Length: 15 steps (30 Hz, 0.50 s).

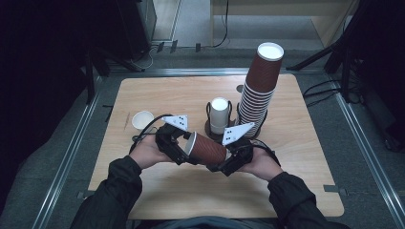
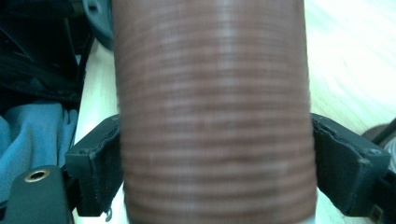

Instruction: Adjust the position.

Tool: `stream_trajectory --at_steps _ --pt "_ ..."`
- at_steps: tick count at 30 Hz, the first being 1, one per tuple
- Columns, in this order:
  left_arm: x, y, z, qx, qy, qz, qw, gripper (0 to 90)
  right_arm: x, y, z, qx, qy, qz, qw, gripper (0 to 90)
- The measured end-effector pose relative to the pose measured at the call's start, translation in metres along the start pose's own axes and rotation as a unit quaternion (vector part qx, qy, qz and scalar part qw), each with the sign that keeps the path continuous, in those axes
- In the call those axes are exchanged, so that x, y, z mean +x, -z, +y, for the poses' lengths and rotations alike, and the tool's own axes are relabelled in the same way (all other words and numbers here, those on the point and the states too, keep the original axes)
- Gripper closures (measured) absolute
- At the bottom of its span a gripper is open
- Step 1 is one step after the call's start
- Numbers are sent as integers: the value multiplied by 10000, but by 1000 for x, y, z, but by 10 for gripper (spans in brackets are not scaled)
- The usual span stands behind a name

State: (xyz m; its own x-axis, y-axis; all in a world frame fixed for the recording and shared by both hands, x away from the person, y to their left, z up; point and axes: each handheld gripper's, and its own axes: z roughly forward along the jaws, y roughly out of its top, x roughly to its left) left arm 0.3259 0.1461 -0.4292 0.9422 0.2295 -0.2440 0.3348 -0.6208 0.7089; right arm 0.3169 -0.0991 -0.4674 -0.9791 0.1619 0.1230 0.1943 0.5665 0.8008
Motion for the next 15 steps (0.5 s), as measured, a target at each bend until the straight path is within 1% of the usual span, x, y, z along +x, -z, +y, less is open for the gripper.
stream_trajectory --at_steps 2,3,4,5,6,7,8,9,10,13,15 --pt "0 2 0 -12 -4 42 10000 88 -1 0 -1 33 -31 -24 10000 136" --pt "0 6 0 40 -3 148 9999 88 -2 0 -1 43 -46 -27 10000 137" --pt "0 6 0 40 -3 148 9999 88 -2 0 -1 58 -73 -39 9999 137" --pt "-1 10 0 171 -69 268 9995 88 -2 0 -1 75 -89 -27 9999 137" --pt "-1 10 0 171 -69 268 9995 87 -3 0 -2 85 -83 -42 9999 137" --pt "-2 11 0 220 -95 316 9992 87 -3 0 -2 85 -83 -42 9999 137" --pt "-2 13 0 319 -134 396 9986 87 -3 0 -2 95 -85 -52 9999 138" --pt "-2 13 0 367 -113 437 9983 87 -4 0 -2 133 -86 -63 9999 138" --pt "-1 14 1 435 -167 499 9977 87 -4 -1 -3 178 -108 -77 9998 138" --pt "-1 15 2 605 -225 616 9960 87 -4 -2 -4 242 -130 -124 9995 139" --pt "-2 14 3 769 -246 688 9944 87 -5 -3 -4 302 -142 -166 9993 139"
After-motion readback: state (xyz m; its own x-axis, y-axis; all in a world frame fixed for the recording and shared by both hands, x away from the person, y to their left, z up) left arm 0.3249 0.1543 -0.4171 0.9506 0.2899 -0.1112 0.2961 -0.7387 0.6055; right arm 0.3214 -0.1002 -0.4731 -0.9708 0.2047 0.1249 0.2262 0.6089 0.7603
